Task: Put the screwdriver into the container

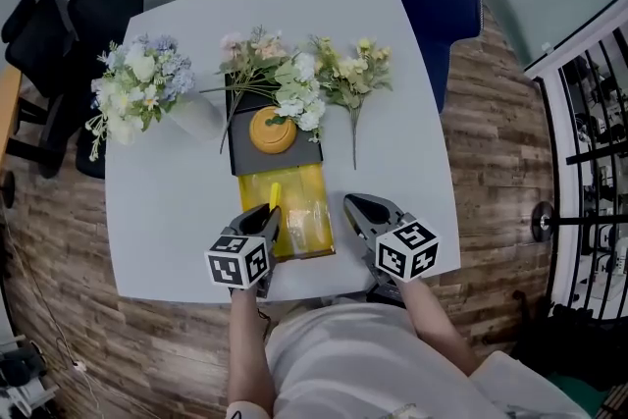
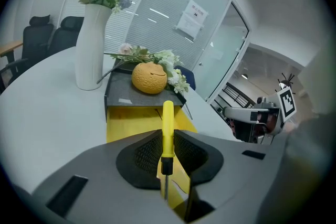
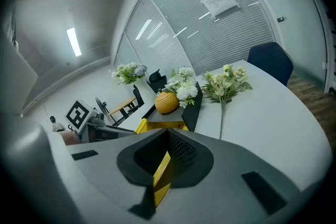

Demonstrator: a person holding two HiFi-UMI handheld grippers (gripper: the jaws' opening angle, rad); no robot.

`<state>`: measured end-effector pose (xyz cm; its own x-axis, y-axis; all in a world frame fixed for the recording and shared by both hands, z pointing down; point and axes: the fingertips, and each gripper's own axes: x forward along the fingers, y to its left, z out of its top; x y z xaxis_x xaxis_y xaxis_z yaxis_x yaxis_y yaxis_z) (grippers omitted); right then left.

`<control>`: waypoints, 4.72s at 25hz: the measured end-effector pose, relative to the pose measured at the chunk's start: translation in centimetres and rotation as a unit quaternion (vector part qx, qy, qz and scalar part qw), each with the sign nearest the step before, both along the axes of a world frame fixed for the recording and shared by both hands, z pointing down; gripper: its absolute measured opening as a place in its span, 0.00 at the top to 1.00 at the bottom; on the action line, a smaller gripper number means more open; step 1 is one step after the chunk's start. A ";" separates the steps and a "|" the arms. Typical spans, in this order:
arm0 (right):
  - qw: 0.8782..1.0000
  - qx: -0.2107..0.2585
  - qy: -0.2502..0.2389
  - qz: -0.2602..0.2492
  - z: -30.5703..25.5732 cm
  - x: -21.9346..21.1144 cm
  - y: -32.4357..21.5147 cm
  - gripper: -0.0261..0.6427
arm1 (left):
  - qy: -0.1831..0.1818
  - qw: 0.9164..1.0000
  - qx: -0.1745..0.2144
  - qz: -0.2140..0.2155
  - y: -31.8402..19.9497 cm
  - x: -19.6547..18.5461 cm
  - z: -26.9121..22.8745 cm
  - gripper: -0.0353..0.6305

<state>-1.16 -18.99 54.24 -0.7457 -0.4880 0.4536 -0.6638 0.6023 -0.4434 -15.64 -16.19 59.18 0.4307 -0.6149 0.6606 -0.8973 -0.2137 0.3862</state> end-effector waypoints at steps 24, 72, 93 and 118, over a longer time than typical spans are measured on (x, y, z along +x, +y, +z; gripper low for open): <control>0.999 -0.033 0.012 0.003 2.8 0.2 -1.8 0.94 | -0.046 0.995 -0.055 0.069 -1.1 2.2 4.7 0.84; 0.999 0.011 0.035 0.021 -0.1 2.3 -1.0 0.94 | -0.133 0.985 -0.025 0.106 -1.4 2.6 4.3 0.79; 0.993 0.109 0.043 0.003 -5.8 0.8 3.3 0.94 | -0.073 0.991 0.113 -0.001 1.5 1.0 -7.1 0.90; 0.989 0.143 0.029 -0.008 -7.5 -1.0 4.3 0.94 | -0.023 0.985 0.160 -0.054 3.0 -0.9 -10.9 0.94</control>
